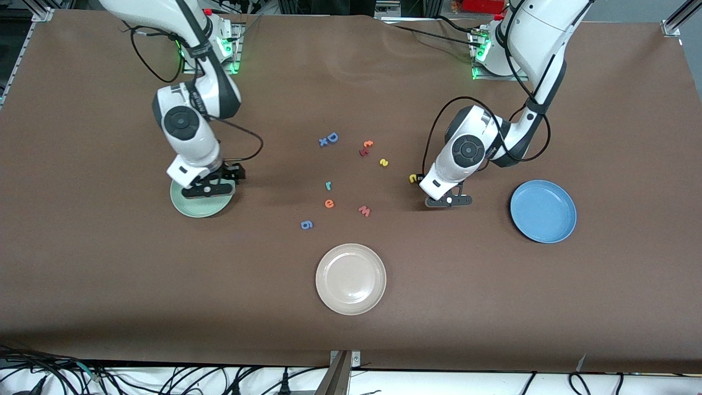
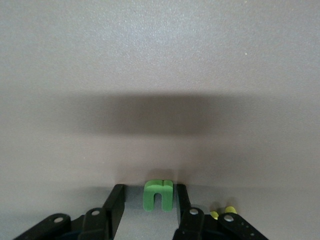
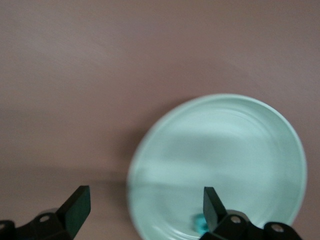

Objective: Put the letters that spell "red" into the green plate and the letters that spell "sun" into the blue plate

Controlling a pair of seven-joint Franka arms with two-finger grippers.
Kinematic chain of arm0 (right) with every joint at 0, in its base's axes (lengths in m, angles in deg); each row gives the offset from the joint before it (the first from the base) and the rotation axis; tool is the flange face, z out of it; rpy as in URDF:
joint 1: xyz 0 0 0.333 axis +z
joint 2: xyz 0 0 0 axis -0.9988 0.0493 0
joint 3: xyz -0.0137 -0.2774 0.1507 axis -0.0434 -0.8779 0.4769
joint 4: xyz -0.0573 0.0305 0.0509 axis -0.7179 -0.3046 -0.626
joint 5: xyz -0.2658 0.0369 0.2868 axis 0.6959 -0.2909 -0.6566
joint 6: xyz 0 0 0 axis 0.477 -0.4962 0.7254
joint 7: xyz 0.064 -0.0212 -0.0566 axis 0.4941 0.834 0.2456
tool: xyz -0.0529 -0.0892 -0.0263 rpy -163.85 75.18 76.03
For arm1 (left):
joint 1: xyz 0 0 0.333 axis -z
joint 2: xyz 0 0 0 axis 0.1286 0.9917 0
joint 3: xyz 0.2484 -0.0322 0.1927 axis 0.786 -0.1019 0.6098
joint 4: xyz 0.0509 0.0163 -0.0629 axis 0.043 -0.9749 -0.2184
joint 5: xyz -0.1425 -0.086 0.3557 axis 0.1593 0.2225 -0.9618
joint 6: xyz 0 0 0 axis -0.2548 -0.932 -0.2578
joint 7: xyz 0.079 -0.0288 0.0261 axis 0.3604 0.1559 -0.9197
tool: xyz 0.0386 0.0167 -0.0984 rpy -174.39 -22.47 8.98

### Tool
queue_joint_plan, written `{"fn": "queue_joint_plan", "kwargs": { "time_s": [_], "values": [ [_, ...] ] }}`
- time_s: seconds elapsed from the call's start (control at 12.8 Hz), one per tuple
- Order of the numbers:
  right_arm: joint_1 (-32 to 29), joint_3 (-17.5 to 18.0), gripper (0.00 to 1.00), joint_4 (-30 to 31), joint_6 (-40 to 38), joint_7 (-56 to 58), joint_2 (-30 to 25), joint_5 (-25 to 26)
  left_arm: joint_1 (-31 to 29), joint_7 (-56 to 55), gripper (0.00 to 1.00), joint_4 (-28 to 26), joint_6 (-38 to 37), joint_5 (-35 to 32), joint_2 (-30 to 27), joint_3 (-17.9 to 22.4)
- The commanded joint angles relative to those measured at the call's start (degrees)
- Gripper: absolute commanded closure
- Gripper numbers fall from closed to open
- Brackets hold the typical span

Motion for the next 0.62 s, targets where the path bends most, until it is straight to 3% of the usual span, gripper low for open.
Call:
{"fn": "queue_joint_plan", "kwargs": {
  "time_s": [0.0, 0.16, 0.23, 0.55],
  "values": [
    [0.2, 4.0, 0.00, -6.2, -0.8, -8.6, 3.1, -0.3, 0.5, -0.7, 0.65, -0.3, 0.8, -1.6, 0.9, 0.7],
    [0.3, 8.1, 0.00, -11.0, -0.8, -15.3, 7.1, -0.3, 0.5, -0.7, 0.74, -0.1, 0.8, -1.3, 0.9, 0.7],
    [0.5, 9.4, 0.00, -13.3, -0.8, -20.7, 8.9, -0.3, 0.5, -0.9, 0.84, 0.0, 0.7, -1.2, 0.9, 0.7],
    [4.4, 10.2, 0.01, -24.8, -0.8, -33.5, 18.0, -0.3, 0.1, 0.2, 0.95, 0.2, 0.3, -1.4, -0.4, 2.0]
  ]
}}
